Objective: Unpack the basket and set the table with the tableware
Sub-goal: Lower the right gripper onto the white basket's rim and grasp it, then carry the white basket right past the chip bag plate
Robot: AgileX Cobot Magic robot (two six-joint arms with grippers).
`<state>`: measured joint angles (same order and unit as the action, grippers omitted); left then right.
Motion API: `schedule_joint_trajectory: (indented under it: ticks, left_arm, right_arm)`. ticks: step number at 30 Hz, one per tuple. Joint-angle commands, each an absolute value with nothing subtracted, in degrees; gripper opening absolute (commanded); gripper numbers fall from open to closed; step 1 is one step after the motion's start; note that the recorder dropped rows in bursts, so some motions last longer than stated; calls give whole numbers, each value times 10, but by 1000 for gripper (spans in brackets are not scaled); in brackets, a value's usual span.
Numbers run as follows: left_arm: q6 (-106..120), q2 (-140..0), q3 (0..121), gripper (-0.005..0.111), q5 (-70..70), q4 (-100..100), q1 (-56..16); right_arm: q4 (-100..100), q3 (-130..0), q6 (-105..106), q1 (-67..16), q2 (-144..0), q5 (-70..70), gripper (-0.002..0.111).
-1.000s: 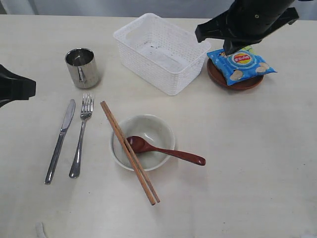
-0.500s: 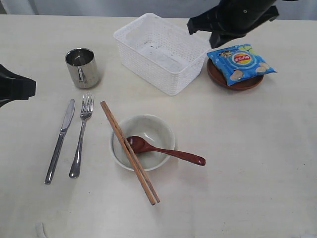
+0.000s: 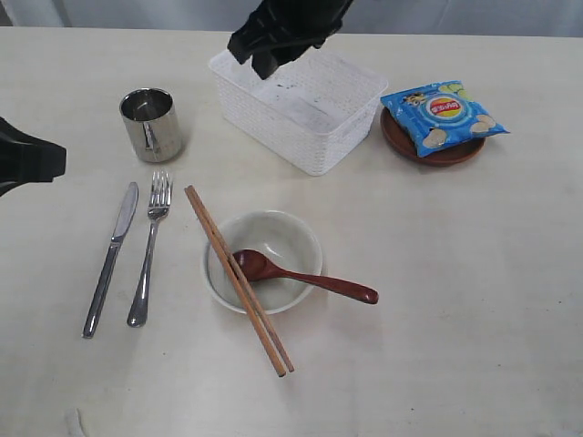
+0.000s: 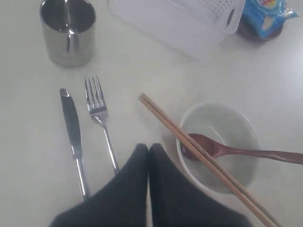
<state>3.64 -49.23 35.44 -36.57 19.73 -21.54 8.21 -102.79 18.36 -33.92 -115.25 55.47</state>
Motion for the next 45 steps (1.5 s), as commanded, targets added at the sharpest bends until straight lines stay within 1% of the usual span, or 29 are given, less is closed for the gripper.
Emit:
schedule_joint_trajectory:
  ticks: [1, 3, 8, 21, 22, 23, 24, 25, 28, 29, 37, 39, 42, 45]
  left_arm:
    - [36, -494, 351, 0, -360, 198, -219]
    - [36, -494, 351, 0, -357, 198, -219]
    - [36, -494, 351, 0, -355, 198, -219]
    - [36, -494, 351, 0, -355, 199, -219]
    - [36, -494, 351, 0, -355, 199, -219]
    - [36, -494, 351, 0, -355, 199, -219]
    - [36, -494, 351, 0, -355, 199, -219]
    - [36, -494, 351, 0, -355, 199, -219]
    - [36, -494, 351, 0, -355, 199, -219]
    - [37, -494, 351, 0, -355, 199, -219]
    - [37, -494, 351, 0, -354, 199, -219]
    - [37, -494, 351, 0, -354, 199, -219]
    - [37, -494, 351, 0, -354, 198, -219]
    - [37, -494, 351, 0, -354, 198, -219]
  right_arm:
    - [54, -1119, 172, -344, -1217, 622, 57]
    - [56, -1142, 172, -344, -1238, 633, 60]
    - [59, -1161, 173, -344, -1276, 635, 60]
    - [14, -1161, 167, -344, -1326, 624, 60]
    - [10, -1161, 167, -344, -1330, 625, 58]
    - [0, -1161, 167, -344, -1335, 626, 54]
    - [0, -1161, 167, -344, -1338, 628, 47]
    - [-4, -1161, 167, -344, -1341, 628, 38]
    - [-5, -1168, 180, -344, -1341, 631, 4]
    - [-7, -1176, 186, -344, -1341, 632, 0]
    - [-19, -1250, 172, -344, -1289, 629, 0]
    - [-61, -1259, 139, -343, -1268, 636, -1]
    - [-194, -1259, 57, -335, -1241, 667, -1]
    - [-232, -1259, 4, -305, -1227, 700, -1]
